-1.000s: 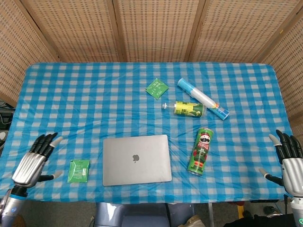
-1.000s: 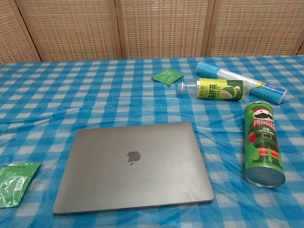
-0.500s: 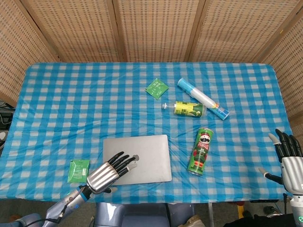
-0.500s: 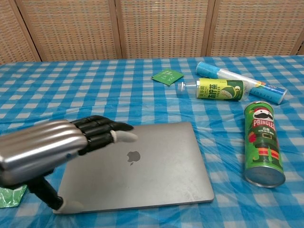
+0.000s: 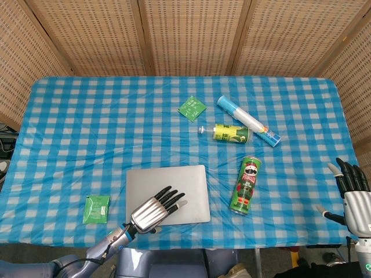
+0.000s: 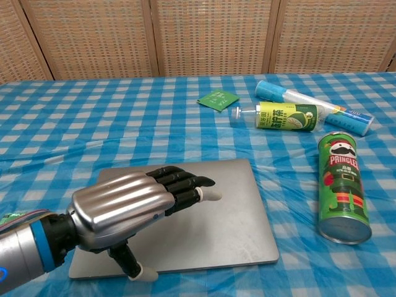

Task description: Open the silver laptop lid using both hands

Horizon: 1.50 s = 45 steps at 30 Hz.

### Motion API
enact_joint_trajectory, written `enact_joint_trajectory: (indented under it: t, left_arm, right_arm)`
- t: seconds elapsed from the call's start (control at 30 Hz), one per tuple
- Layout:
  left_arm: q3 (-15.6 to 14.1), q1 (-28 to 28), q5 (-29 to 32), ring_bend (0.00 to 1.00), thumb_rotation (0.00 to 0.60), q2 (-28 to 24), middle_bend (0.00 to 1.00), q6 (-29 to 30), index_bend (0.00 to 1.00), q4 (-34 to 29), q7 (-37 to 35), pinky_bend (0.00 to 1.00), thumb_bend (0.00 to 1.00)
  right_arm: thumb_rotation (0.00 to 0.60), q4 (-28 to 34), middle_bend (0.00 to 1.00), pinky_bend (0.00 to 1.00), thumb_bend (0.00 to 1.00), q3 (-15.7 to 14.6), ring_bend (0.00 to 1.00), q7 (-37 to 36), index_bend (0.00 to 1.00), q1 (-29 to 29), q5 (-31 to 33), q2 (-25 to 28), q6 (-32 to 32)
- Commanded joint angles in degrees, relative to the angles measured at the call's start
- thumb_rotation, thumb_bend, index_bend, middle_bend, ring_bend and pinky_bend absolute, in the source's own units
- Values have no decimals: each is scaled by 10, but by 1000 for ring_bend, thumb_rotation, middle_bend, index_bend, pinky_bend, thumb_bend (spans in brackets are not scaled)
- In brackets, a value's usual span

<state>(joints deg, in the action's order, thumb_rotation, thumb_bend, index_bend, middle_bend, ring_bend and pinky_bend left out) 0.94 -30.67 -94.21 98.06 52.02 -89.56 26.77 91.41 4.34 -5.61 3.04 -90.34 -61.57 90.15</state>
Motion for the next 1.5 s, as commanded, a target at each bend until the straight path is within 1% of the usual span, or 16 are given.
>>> enact_joint_trajectory:
  t: [0.03, 0.17, 0.6, 0.67, 0.83, 1.03, 1.1, 1.43, 1.5]
  left_arm:
    - [2, -5, 13, 0, 600, 14, 0, -4, 0, 12, 5, 0, 0]
    - [3, -11, 23, 0, 600, 32, 0, -4, 0, 25, 14, 0, 0]
    - [8, -25, 55, 0, 600, 62, 0, -9, 0, 45, 40, 0, 2]
    - [7, -26, 57, 0, 600, 62, 0, -9, 0, 46, 43, 0, 18]
    - [5, -27, 65, 0, 600, 61, 0, -7, 0, 47, 52, 0, 133]
    - [2, -31, 73, 0, 600, 60, 0, -2, 0, 44, 58, 0, 207]
    - [1, -33, 75, 0, 600, 58, 0, 0, 0, 42, 58, 0, 221]
    - [0, -38, 80, 0, 600, 45, 0, 11, 0, 28, 68, 0, 224]
    - [1, -39, 82, 0, 600, 43, 0, 13, 0, 25, 72, 0, 241]
  right_arm:
    - [600, 0, 0, 0, 0, 0, 0, 1, 113, 1, 0, 0, -1]
    - [600, 1, 0, 0, 0, 0, 0, 2, 113, 1, 2, -1, -2]
    - [600, -2, 0, 0, 0, 1, 0, -7, 113, 2, 5, 1, -4]
    - [600, -3, 0, 0, 0, 1, 0, -9, 113, 2, 5, 2, -5]
    - [600, -3, 0, 0, 0, 0, 0, -12, 112, 3, 6, 3, -7]
    - [600, -3, 0, 0, 0, 0, 0, -13, 113, 3, 7, 4, -8]
    - [600, -3, 0, 0, 0, 0, 0, -13, 112, 3, 7, 4, -8]
    - [600, -2, 0, 0, 0, 0, 0, -14, 113, 4, 7, 4, -9]
    - [600, -3, 0, 0, 0, 0, 0, -15, 113, 4, 8, 4, -10]
